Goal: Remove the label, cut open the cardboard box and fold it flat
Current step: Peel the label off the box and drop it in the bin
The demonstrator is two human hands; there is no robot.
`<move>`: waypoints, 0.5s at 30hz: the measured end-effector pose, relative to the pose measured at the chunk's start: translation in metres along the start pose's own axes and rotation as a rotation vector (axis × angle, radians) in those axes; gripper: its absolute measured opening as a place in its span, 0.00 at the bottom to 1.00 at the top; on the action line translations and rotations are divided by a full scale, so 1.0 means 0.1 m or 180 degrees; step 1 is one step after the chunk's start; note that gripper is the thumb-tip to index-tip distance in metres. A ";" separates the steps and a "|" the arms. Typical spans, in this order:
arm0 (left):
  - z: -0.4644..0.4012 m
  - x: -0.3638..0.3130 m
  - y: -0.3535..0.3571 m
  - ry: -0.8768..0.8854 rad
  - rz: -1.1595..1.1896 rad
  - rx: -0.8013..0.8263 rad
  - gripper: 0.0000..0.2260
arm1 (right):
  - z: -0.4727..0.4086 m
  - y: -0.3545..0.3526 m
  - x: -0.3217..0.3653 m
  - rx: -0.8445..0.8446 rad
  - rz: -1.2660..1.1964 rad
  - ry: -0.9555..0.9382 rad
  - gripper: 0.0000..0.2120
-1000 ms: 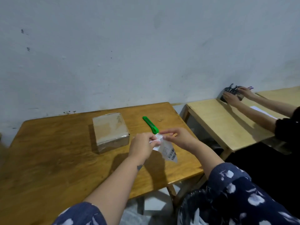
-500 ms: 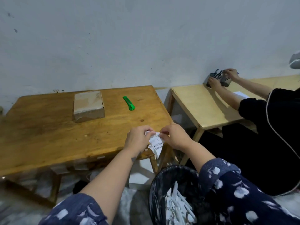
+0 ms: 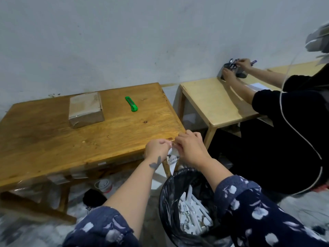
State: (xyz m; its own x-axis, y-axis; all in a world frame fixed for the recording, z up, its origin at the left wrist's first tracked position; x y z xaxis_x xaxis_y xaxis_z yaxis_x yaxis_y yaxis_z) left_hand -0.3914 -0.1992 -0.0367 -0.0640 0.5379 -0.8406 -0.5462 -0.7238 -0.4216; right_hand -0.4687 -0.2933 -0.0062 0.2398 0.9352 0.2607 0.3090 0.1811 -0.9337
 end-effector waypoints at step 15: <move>-0.05 0.03 0.61 -0.0248 0.0586 0.0804 0.06 | 0.45 -0.08 -0.76 -0.0072 -0.1391 0.1460 0.06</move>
State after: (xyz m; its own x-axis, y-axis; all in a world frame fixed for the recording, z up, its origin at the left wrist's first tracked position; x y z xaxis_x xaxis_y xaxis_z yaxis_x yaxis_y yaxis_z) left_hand -0.4203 -0.2438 -0.0667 -0.2395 0.4463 -0.8623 -0.7089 -0.6872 -0.1588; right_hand -0.5306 -0.3522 -0.0292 0.4557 0.5498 0.7000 0.4856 0.5055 -0.7132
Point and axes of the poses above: each hand's wrist, its own z-axis away from the middle knuckle, its own y-axis out of the palm, x = y × z, the point moved 5 cm from there along -z, towards the middle knuckle
